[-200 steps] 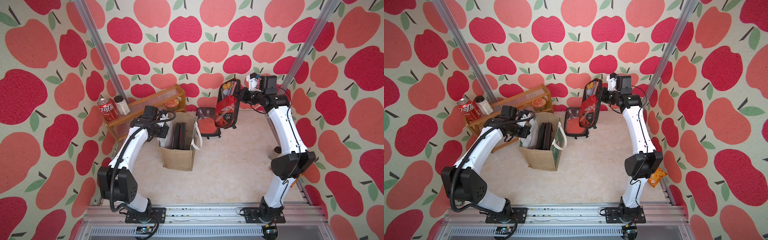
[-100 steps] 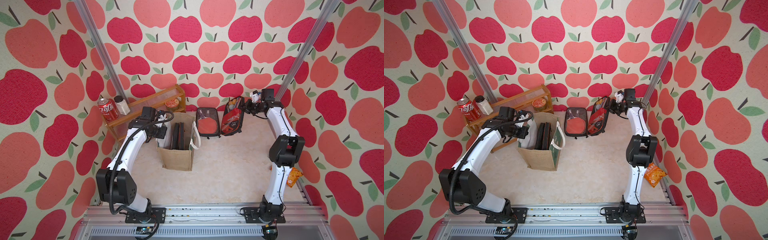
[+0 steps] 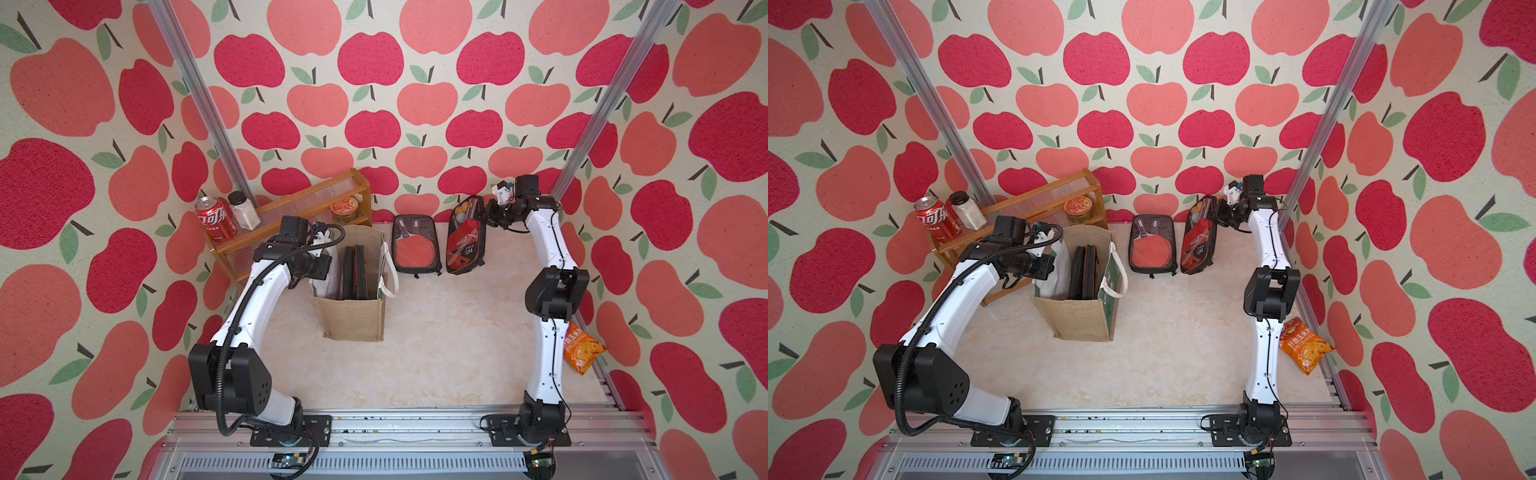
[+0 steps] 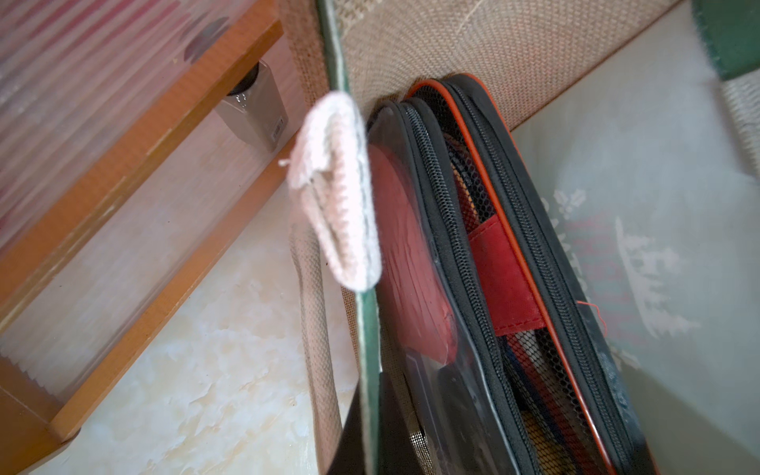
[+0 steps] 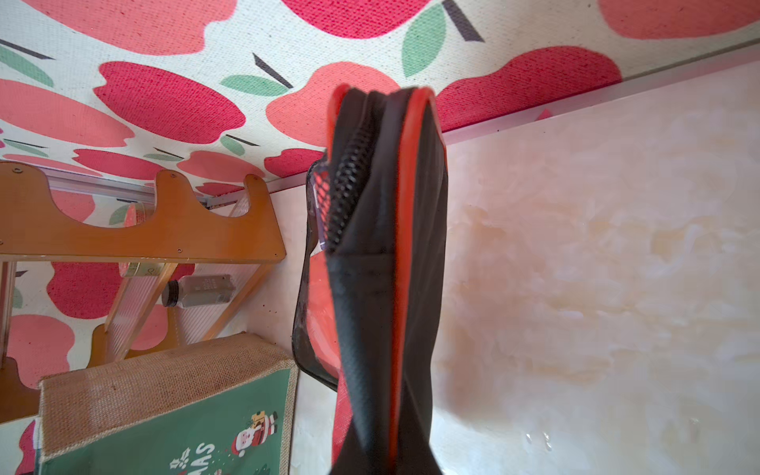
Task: Remove the ping pong set from the canvas bag
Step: Place the ping pong set at the center of the board.
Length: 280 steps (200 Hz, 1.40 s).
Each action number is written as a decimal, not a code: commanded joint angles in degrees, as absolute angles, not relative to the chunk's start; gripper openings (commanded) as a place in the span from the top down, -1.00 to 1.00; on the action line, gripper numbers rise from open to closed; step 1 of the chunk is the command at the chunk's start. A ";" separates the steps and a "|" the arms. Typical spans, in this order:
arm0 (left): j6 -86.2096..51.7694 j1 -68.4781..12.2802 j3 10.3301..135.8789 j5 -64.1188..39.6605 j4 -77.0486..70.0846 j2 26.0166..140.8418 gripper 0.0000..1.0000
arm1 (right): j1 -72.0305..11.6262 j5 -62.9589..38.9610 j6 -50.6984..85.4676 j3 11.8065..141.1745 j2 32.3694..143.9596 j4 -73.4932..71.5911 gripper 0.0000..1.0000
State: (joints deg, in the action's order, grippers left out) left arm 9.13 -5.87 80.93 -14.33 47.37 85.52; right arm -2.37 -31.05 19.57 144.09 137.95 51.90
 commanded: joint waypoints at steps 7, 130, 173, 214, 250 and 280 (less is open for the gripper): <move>10.02 -5.32 80.51 -14.78 46.14 83.56 1.00 | -5.01 -29.87 17.67 145.41 136.98 53.21 1.00; 10.05 -4.52 79.06 -15.09 45.73 82.53 1.00 | -4.75 -27.20 18.32 134.74 139.04 43.99 1.00; 10.18 -4.49 78.50 -15.55 45.89 82.07 1.00 | -0.75 -28.31 16.60 131.11 140.05 40.02 0.99; 10.11 -4.57 77.46 -16.58 44.96 82.51 1.00 | 4.35 -37.07 16.31 141.41 148.26 42.91 0.67; 10.01 -4.86 77.67 -16.87 45.01 83.03 1.00 | 5.36 -39.08 15.95 154.64 157.68 49.26 0.50; 9.93 -4.84 77.57 -16.72 44.91 83.17 1.00 | 5.62 -37.32 20.67 152.25 158.37 43.93 0.46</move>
State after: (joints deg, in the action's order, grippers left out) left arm 9.13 -5.02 78.15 -16.34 45.63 83.61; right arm 6.74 -36.32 17.54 151.48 158.58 45.74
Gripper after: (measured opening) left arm 0.050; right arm 0.274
